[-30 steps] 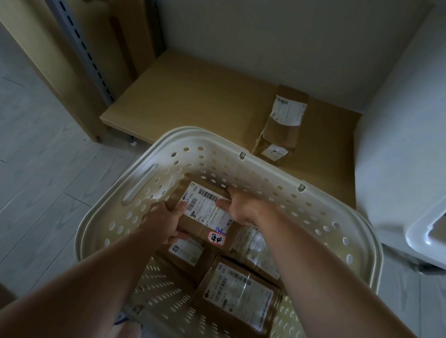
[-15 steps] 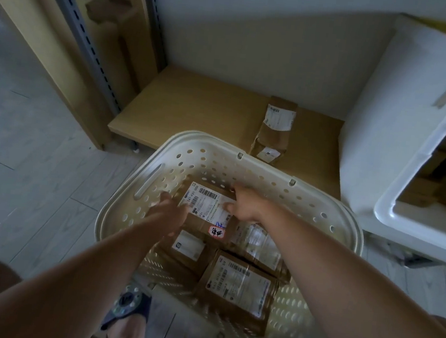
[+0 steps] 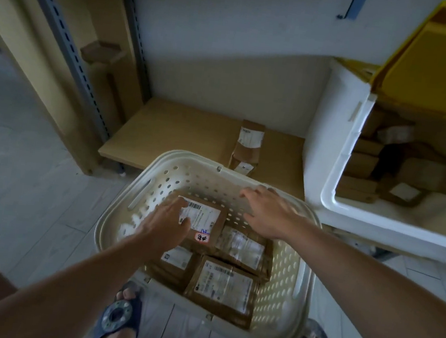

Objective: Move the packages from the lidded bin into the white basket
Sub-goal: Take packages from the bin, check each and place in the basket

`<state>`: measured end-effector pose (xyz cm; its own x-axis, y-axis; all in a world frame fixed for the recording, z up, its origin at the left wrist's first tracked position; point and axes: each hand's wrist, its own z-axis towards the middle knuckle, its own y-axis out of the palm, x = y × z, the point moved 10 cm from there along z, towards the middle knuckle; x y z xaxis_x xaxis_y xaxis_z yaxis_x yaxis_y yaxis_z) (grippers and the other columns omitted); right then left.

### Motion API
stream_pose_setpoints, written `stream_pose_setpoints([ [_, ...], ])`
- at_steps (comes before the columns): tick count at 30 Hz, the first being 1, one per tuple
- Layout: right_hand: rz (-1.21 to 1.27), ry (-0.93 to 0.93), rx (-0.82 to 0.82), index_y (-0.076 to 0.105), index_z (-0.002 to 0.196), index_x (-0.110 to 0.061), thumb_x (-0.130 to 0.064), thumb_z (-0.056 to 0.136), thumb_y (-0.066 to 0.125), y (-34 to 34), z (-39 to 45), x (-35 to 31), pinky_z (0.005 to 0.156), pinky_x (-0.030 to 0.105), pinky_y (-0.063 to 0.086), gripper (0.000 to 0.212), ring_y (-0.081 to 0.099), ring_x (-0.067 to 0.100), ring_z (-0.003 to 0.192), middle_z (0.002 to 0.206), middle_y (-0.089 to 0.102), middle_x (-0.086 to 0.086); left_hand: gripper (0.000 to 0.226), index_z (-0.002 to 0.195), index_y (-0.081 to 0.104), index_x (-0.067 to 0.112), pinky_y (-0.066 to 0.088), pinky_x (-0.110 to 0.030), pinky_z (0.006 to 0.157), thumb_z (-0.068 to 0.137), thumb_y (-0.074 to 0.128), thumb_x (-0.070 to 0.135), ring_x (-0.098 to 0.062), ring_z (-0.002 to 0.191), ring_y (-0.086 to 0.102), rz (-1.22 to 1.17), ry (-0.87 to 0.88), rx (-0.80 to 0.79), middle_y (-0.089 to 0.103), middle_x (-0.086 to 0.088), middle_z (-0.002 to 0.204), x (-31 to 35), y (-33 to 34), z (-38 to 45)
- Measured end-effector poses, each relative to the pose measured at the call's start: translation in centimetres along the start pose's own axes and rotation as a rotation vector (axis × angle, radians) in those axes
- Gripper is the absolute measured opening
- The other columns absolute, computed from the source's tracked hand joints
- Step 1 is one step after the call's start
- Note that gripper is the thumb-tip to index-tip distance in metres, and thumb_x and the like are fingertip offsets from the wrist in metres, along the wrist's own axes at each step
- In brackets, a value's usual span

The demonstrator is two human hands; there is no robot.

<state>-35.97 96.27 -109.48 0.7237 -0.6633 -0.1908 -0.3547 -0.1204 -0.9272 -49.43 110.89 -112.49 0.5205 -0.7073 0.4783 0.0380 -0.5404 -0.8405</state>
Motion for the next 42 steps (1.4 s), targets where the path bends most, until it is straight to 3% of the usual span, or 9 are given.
stream_pose_setpoints([
  [2, 0.008, 0.034, 0.012, 0.037, 0.15, -0.025, -0.034, 0.097, 0.059, -0.2, -0.9, 0.5, 0.109, 0.046, 0.042, 0.058, 0.047, 0.029, 0.132, 0.148, 0.044, 0.004, 0.038, 0.135, 0.046, 0.02, 0.058, -0.027, 0.077, 0.098, 0.054, 0.025, -0.021, 0.107, 0.063, 0.002, 0.047, 0.016, 0.057, -0.009, 0.136, 1.3, -0.2, 0.1],
  [4, 0.001, 0.052, 0.039, 0.039, 0.148, -0.027, -0.032, 0.095, 0.062, -0.8, -1.6, 1.1, 0.106, 0.044, 0.044, 0.059, 0.049, 0.027, 0.13, 0.147, 0.045, 0.001, 0.036, 0.135, 0.049, 0.02, 0.058, -0.036, 0.088, 0.1, 0.053, 0.026, -0.02, 0.11, 0.062, 0.001, 0.074, 0.01, 0.061, -0.005, 0.131, 2.9, -0.7, 0.5],
  [6, -0.018, 0.056, 0.103, 0.042, 0.147, -0.028, -0.028, 0.094, 0.063, -1.9, -2.2, 1.7, 0.1, 0.041, 0.047, 0.057, 0.049, 0.025, 0.128, 0.144, 0.045, -0.002, 0.036, 0.138, 0.05, 0.017, 0.055, -0.03, 0.081, 0.102, 0.052, 0.025, -0.014, 0.097, 0.062, 0.025, 0.122, 0.027, 0.067, -0.003, 0.124, 5.0, -1.8, 1.2],
  [9, -0.015, 0.06, 0.238, 0.042, 0.143, -0.029, -0.015, 0.091, 0.063, -3.2, -2.4, 2.5, 0.089, 0.038, 0.052, 0.057, 0.051, 0.024, 0.119, 0.135, 0.043, 0.0, 0.044, 0.145, 0.045, 0.019, 0.06, -0.037, 0.074, 0.102, 0.053, 0.026, -0.015, 0.082, 0.067, 0.04, 0.205, 0.027, 0.067, -0.005, 0.123, 7.6, -3.6, 2.4],
  [14, 0.064, 0.216, 0.175, 0.033, 0.148, -0.027, -0.01, 0.091, 0.064, -1.8, -1.2, 5.2, 0.081, 0.039, 0.049, 0.067, 0.057, 0.03, 0.113, 0.141, 0.046, 0.006, 0.044, 0.147, 0.042, 0.022, 0.054, -0.037, 0.092, 0.105, 0.049, 0.032, -0.017, 0.106, 0.062, 0.146, 0.317, -0.061, 0.054, -0.004, 0.143, 10.6, -4.8, 3.6],
  [21, 0.003, 0.262, 0.214, 0.058, 0.121, -0.015, -0.009, 0.097, 0.056, -1.9, 1.6, 6.2, 0.072, 0.033, 0.042, 0.025, 0.064, 0.027, 0.102, 0.115, 0.067, 0.008, 0.047, 0.149, 0.041, 0.019, 0.049, -0.036, 0.103, 0.105, 0.051, 0.03, -0.021, 0.129, 0.055, 0.14, 0.371, -0.075, 0.051, -0.004, 0.148, 11.8, -4.0, 4.9],
  [25, 0.015, 0.253, 0.213, 0.059, 0.121, -0.017, -0.01, 0.097, 0.058, -1.8, 2.6, 6.0, 0.081, 0.034, 0.047, 0.025, 0.063, 0.026, 0.106, 0.116, 0.065, 0.005, 0.046, 0.148, 0.044, 0.019, 0.047, -0.039, 0.107, 0.104, 0.051, 0.031, -0.023, 0.128, 0.057, 0.232, 0.394, -0.094, 0.048, -0.003, 0.152, 11.4, -3.0, 5.5],
  [33, 0.088, 0.211, 0.285, 0.062, 0.113, -0.013, -0.008, 0.096, 0.059, -3.1, 4.8, 4.9, 0.071, 0.032, 0.038, 0.018, 0.058, 0.024, 0.089, 0.109, 0.065, 0.007, 0.043, 0.143, 0.05, 0.019, 0.043, -0.04, 0.112, 0.102, 0.055, 0.03, -0.021, 0.134, 0.051, 0.251, 0.309, -0.073, 0.045, -0.001, 0.153, 8.3, -3.8, 6.7],
  [42, 0.109, 0.192, 0.341, 0.061, 0.118, -0.012, -0.032, 0.102, 0.057, -4.0, 6.6, 3.8, 0.075, 0.032, 0.051, 0.026, 0.064, 0.023, 0.096, 0.113, 0.062, 0.009, 0.041, 0.142, 0.051, 0.019, 0.04, -0.034, 0.11, 0.102, 0.055, 0.028, -0.019, 0.136, 0.047, 0.219, 0.275, -0.056, 0.045, 0.0, 0.152, 6.3, -5.1, 6.5],
])
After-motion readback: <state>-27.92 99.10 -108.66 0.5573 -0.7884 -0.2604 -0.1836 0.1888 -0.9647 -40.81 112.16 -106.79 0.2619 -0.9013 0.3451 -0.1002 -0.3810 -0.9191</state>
